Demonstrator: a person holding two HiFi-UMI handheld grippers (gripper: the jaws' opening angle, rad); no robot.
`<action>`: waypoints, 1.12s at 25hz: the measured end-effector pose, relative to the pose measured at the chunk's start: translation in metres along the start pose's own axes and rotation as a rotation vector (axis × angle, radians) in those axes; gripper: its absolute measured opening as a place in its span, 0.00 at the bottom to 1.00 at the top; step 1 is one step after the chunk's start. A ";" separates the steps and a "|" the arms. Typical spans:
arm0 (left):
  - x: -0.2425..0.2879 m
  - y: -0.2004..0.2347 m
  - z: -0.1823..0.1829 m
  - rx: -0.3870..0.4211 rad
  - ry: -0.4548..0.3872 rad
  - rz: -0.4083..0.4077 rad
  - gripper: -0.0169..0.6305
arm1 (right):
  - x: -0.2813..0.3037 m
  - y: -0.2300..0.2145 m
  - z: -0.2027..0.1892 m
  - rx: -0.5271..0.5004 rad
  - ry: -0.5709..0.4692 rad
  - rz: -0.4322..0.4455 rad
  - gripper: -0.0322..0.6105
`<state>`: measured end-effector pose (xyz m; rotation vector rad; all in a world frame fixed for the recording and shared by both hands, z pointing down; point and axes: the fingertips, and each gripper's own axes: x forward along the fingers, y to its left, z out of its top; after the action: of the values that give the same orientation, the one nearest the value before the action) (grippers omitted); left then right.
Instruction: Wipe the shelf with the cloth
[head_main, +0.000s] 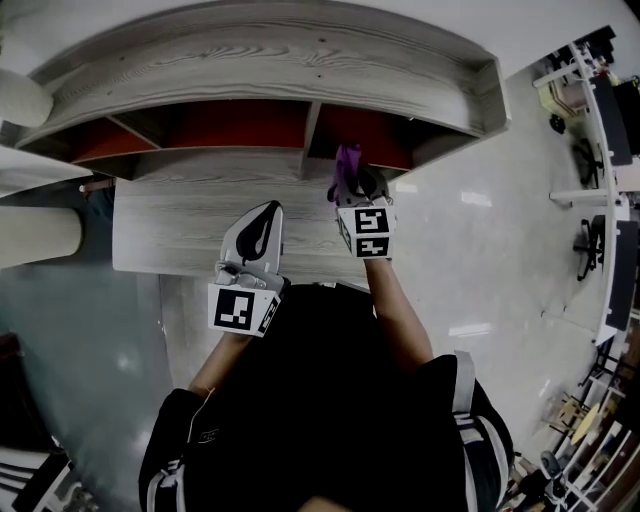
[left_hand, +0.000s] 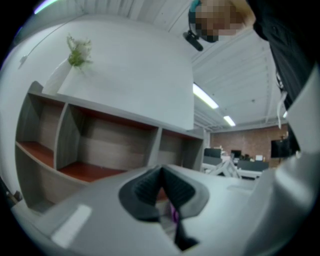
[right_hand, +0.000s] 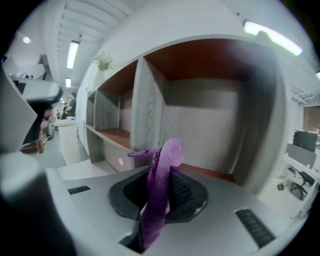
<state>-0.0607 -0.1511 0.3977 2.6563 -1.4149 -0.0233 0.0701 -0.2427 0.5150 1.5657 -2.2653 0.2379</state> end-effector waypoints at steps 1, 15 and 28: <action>0.001 -0.001 0.000 0.000 -0.002 -0.007 0.03 | -0.004 -0.015 0.004 0.016 -0.017 -0.054 0.12; 0.020 -0.012 0.001 -0.003 -0.001 -0.098 0.03 | -0.023 -0.135 -0.020 0.160 0.078 -0.440 0.13; 0.029 0.008 -0.003 -0.010 0.021 -0.092 0.03 | 0.019 -0.136 -0.044 0.111 0.273 -0.418 0.13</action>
<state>-0.0513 -0.1789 0.4030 2.7033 -1.2829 -0.0120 0.1995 -0.2935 0.5529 1.8889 -1.7017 0.4362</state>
